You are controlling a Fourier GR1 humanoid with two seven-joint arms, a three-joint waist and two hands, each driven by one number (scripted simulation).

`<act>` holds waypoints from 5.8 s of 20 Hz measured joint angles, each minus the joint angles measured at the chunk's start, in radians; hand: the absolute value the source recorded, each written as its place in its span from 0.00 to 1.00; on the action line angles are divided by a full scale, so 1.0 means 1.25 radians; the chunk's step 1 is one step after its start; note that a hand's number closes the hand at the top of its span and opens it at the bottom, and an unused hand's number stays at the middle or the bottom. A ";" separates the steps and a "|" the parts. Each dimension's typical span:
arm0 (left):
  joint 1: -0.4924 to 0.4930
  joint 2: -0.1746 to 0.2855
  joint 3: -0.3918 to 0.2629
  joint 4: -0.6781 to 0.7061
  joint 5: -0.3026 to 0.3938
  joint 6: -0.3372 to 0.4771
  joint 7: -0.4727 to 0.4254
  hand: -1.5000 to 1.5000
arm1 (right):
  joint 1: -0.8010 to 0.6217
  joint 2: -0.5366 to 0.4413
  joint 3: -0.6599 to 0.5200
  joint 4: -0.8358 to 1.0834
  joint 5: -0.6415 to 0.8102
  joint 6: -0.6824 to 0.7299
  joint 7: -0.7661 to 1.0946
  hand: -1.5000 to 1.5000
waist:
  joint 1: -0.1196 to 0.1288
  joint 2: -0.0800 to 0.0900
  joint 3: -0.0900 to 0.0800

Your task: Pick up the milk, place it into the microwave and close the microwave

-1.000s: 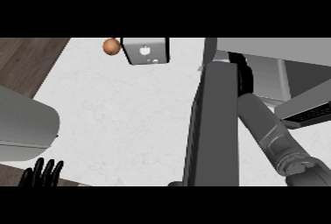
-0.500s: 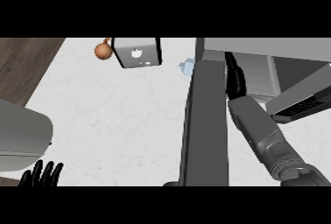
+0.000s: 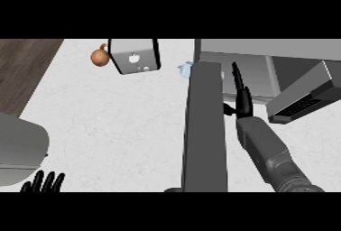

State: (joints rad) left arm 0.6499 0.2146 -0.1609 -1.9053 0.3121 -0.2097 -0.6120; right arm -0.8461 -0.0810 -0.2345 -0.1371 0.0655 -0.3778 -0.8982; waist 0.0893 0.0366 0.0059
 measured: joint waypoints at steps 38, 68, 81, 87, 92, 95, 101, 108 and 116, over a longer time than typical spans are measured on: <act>-0.179 -0.040 -0.189 0.135 -0.252 0.017 0.140 1.00 | 0.509 -0.158 0.003 -0.291 -0.080 0.385 -0.109 0.00 | -0.081 -0.031 -0.005; -0.723 -0.168 -0.471 0.656 -0.312 0.121 0.318 1.00 | 0.623 -0.319 -0.023 -0.411 -0.213 0.540 -0.050 0.00 | -0.108 -0.025 -0.005; -0.874 -0.150 -0.636 0.719 -0.078 0.364 0.280 1.00 | 0.608 -0.311 0.044 -0.554 -0.249 0.569 -0.002 0.00 | -0.173 -0.014 -0.008; -0.960 -0.154 -0.659 0.728 -0.001 0.429 0.294 1.00 | 0.584 -0.320 0.067 -0.611 -0.269 0.580 0.037 0.00 | -0.212 -0.008 -0.008; -1.034 -0.158 -0.655 0.735 0.040 0.484 0.284 1.00 | 0.573 -0.332 0.090 -0.649 -0.281 0.599 0.065 0.00 | -0.247 -0.002 -0.008; -1.081 -0.161 -0.643 0.744 0.063 0.510 0.275 1.00 | 0.562 -0.342 0.100 -0.671 -0.289 0.608 0.083 0.00 | -0.266 0.002 -0.008; -1.172 -0.165 -0.620 0.776 0.110 0.543 0.276 1.00 | 0.533 -0.359 0.106 -0.706 -0.308 0.615 0.108 0.00 | -0.305 0.013 -0.006; -1.256 -0.161 -0.596 0.832 0.158 0.567 0.282 1.00 | 0.497 -0.365 0.121 -0.741 -0.339 0.640 0.139 0.00 | -0.339 0.029 -0.003; -1.325 -0.152 -0.572 0.901 0.202 0.588 0.289 1.00 | 0.455 -0.383 0.135 -0.776 -0.376 0.674 0.181 0.00 | -0.372 0.044 -0.002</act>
State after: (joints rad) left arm -1.0069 0.0249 -0.8759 -0.7797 0.5652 0.5247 -0.2501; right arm -0.2775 -0.5594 -0.0663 -1.1074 -0.4044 0.4645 -0.6714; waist -0.3756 0.0914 0.0037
